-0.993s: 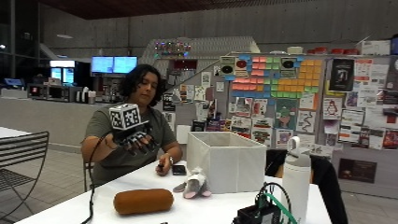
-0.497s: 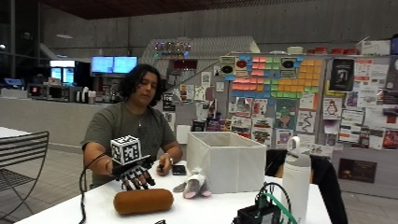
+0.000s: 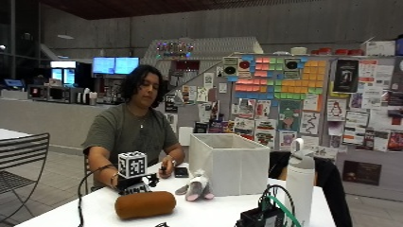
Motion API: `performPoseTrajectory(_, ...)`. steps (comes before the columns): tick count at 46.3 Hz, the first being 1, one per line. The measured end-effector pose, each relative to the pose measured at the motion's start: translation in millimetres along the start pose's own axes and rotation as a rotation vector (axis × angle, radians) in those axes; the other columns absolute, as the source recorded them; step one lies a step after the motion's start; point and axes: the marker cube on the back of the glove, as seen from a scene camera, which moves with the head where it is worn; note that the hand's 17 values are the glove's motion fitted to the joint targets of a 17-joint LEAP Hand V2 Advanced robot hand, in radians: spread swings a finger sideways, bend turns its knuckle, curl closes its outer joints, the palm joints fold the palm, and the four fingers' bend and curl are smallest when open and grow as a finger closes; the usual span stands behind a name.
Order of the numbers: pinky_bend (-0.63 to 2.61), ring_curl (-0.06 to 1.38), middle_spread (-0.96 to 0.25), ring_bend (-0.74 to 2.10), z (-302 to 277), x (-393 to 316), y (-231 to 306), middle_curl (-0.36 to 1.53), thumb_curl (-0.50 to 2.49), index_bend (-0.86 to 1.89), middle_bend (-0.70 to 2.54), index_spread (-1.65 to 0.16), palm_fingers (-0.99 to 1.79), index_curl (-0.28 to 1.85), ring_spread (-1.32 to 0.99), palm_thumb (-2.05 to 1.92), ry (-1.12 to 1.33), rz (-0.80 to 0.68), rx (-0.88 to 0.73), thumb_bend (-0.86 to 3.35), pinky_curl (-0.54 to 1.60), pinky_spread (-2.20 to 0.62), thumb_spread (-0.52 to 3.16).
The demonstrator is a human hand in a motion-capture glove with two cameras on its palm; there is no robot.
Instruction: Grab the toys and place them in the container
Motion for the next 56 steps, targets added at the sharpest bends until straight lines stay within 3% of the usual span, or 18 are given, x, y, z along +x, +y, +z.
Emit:
performPoseTrajectory(10, 1.17, 0.57, -0.54, 1.45, 2.0, -5.1, 1.1, 0.73, 0.37, 0.89, 1.12, -0.4, 1.37, 0.53, -0.53, 0.39, 0.03, -0.096, 0.275, 0.14, 0.54, -0.52, 1.66)
performPoseTrajectory(18, 1.32, 0.69, -0.53, 1.67, 1.4, -6.7, 2.6, 0.9, 0.46, 1.21, 1.39, -0.36, 1.22, 0.72, -0.51, 0.5, -0.01, -0.094, 0.278, 0.21, 0.65, -0.56, 1.61)
performPoseTrajectory(27, 1.41, 0.78, -0.5, 1.78, -3.2, -7.1, 7.6, 1.0, 0.54, 1.35, 1.52, -0.3, 1.08, 0.86, -0.48, 0.52, 0.022, -0.094, 0.272, 0.25, 0.76, -0.58, 1.61)
performPoseTrajectory(36, 1.42, 0.83, -0.46, 1.78, -40.2, -12.9, 24.9, 1.05, 0.57, 1.37, 1.54, -0.26, 0.93, 0.96, -0.45, 0.45, 0.081, -0.079, 0.259, 0.25, 0.83, -0.58, 1.6)
performPoseTrajectory(40, 1.38, 0.8, -0.43, 1.72, -62.5, -14.1, 29.6, 1.02, 0.56, 1.2, 1.46, -0.25, 0.76, 0.94, -0.42, 0.35, 0.083, -0.076, 0.226, 0.19, 0.8, -0.52, 1.56)
performPoseTrajectory(49, 1.12, 0.66, -0.37, 1.45, -121.9, -24.3, 55.1, 0.89, 0.45, 0.86, 1.24, -0.28, 0.34, 0.82, -0.37, 0.11, 0.038, -0.131, 0.035, 0.05, 0.64, -0.42, 1.51)
performPoseTrajectory(51, 1.07, 0.63, -0.36, 1.36, -133.2, -26.8, 60.3, 0.84, 0.43, 0.84, 1.13, -0.29, 0.15, 0.8, -0.37, 0.06, 0.019, -0.146, 0.019, 0.01, 0.62, -0.37, 1.48)
performPoseTrajectory(56, 1.06, 0.56, -0.32, 1.23, -157.6, -29.7, 66.0, 0.76, 0.4, 0.73, 0.99, -0.32, -0.01, 0.73, -0.36, -0.01, -0.01, -0.183, 0.04, -0.04, 0.57, -0.26, 1.4)
